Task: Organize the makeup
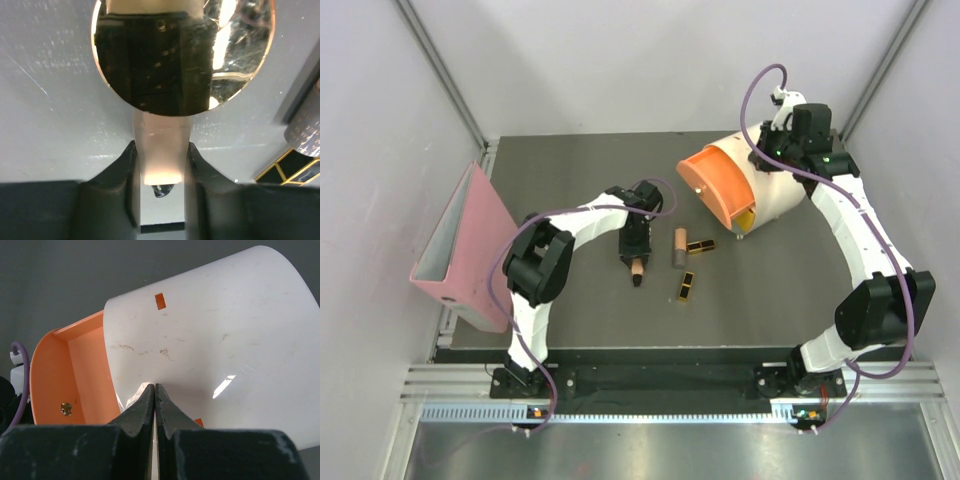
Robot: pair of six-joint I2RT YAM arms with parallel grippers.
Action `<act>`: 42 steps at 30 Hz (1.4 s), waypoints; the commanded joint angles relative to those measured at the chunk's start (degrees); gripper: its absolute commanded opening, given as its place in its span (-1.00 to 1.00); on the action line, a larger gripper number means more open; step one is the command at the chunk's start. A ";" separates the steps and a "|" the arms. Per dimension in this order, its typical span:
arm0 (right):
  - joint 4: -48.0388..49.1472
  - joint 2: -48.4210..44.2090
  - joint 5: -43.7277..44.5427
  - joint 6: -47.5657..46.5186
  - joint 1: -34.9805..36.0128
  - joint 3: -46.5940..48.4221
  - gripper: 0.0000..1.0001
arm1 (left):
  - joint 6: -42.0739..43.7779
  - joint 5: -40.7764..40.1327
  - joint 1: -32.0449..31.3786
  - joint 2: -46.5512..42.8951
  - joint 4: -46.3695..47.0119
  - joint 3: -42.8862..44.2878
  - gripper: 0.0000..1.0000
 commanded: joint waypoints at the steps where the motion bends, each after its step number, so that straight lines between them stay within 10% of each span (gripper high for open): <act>1: -7.40 0.19 -0.75 -1.49 -0.16 -0.93 -0.99 | -0.05 -4.75 0.20 1.31 -2.19 2.75 -1.00; 17: -6.78 2.12 -1.71 -1.05 -0.16 0.21 -0.99 | 3.82 -4.76 0.20 -15.92 -6.50 17.77 -1.00; 42: -7.31 1.68 -1.72 -1.40 -0.16 -1.28 -1.00 | -12.96 25.83 0.20 -6.87 33.67 30.34 -0.95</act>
